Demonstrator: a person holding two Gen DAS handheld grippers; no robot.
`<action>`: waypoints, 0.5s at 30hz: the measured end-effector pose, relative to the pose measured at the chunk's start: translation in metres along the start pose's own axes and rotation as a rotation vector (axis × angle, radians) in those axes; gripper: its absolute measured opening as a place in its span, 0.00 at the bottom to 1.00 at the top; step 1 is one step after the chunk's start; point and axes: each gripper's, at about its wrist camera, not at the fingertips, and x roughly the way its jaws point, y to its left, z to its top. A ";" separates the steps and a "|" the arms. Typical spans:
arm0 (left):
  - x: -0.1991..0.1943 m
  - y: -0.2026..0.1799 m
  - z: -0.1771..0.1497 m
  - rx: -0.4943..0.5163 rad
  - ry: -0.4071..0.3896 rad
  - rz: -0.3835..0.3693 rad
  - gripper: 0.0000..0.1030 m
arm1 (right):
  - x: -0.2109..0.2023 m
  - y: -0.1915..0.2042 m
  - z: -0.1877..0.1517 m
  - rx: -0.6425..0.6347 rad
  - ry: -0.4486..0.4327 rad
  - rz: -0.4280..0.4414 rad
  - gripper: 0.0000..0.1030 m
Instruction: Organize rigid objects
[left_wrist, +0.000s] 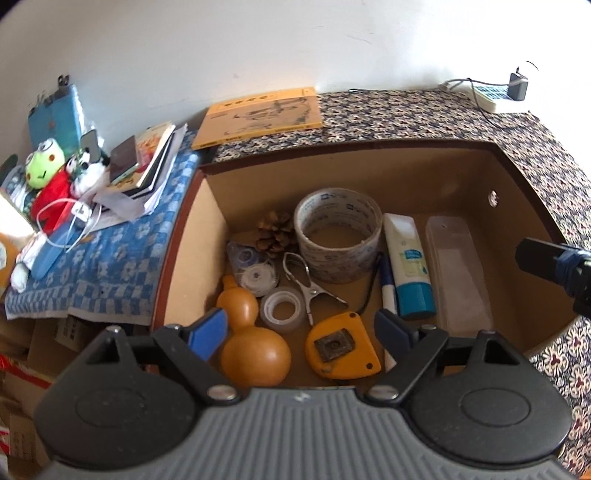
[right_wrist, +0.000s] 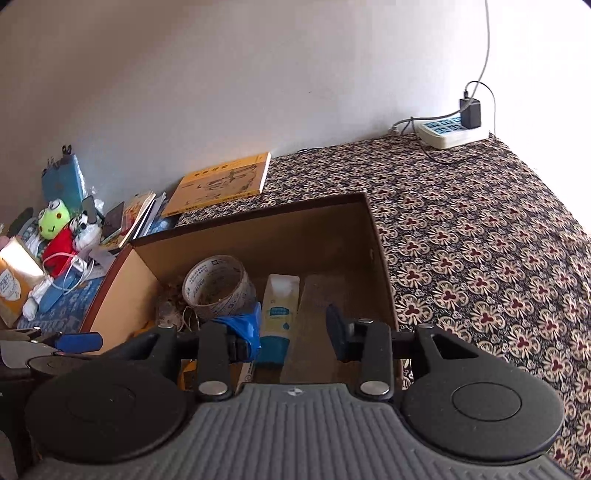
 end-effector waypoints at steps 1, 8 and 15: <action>0.000 -0.001 0.000 0.009 -0.002 -0.003 0.85 | -0.001 0.000 -0.001 0.009 -0.005 -0.001 0.22; -0.002 -0.006 -0.001 0.046 -0.017 -0.003 0.85 | -0.002 0.002 -0.005 0.020 -0.006 0.008 0.23; 0.001 -0.002 0.004 0.023 -0.033 0.001 0.85 | 0.003 0.007 0.001 -0.018 -0.004 0.032 0.23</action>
